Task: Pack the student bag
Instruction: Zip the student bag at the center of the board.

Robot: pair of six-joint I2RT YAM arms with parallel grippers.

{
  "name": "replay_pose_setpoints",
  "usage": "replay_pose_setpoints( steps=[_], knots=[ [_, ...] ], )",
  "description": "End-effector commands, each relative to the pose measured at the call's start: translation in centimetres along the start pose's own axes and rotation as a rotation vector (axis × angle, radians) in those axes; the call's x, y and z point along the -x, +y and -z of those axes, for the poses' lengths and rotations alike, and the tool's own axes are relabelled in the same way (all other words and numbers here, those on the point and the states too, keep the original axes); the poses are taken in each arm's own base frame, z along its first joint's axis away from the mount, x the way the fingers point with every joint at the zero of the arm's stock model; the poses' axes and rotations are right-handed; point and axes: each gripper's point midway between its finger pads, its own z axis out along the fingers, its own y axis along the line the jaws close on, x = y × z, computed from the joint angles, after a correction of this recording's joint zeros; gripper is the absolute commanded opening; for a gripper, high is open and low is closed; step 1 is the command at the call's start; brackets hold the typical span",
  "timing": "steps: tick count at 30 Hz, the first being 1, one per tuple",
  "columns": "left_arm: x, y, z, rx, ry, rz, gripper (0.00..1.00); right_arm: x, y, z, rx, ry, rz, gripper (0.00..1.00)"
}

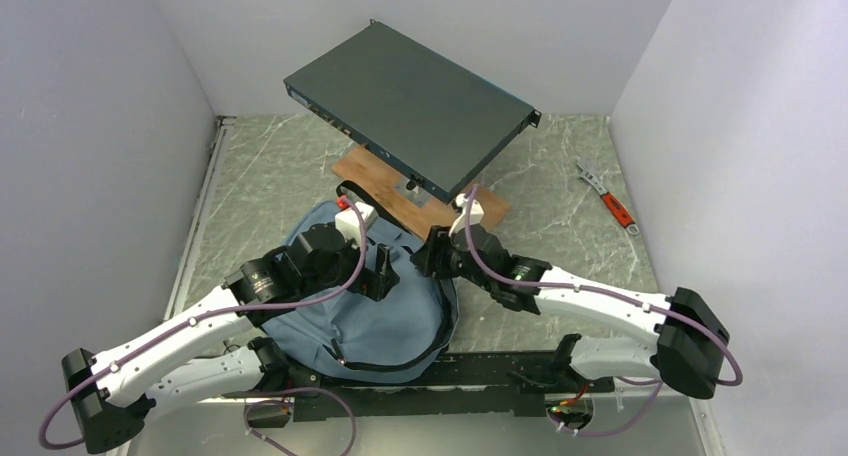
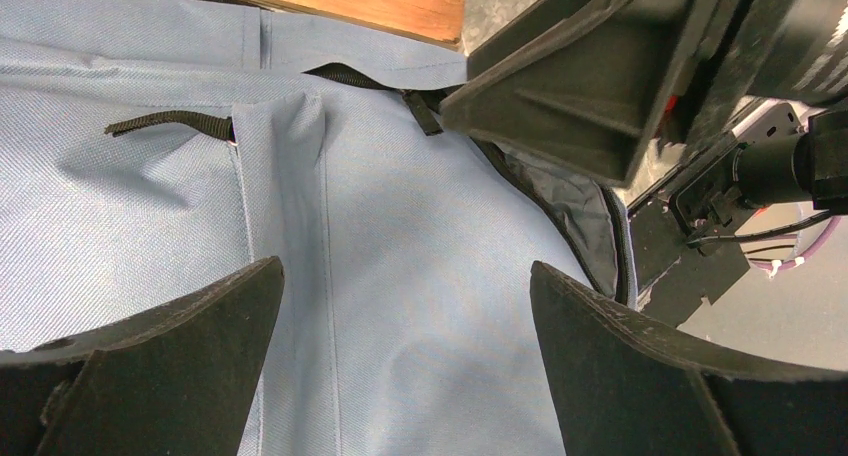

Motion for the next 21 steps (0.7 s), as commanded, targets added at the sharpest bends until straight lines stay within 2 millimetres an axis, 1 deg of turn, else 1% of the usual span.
replay_pose_setpoints(
  steps=[1, 3, 5, 9, 14, 21],
  knots=[
    [2.3, -0.6, 0.7, -0.015, -0.072, -0.012, 0.99, 1.2, 1.2, -1.3, 0.025, -0.107, 0.203, 0.53],
    [2.3, -0.3, 0.9, -0.008, -0.075, -0.011, 0.99, 0.9, 1.3, -1.5, 0.037, -0.135, 0.327, 0.54],
    [2.1, -0.2, 1.1, -0.006, -0.08, -0.01, 1.0, 0.7, 0.9, -1.7, 0.048, -0.16, 0.437, 0.55],
    [2.0, 0.0, 1.3, -0.006, -0.086, -0.008, 1.0, -0.3, 0.5, -2.1, 0.087, -0.162, 0.57, 0.57],
    [1.9, 0.0, 1.2, -0.008, -0.079, -0.009, 1.0, -1.9, 1.4, -2.5, 0.143, -0.148, 0.635, 0.56],
    [1.9, 0.1, 1.1, -0.007, -0.074, -0.012, 1.0, -2.9, -0.2, -3.8, 0.032, -0.165, 0.756, 0.46]
  ],
)
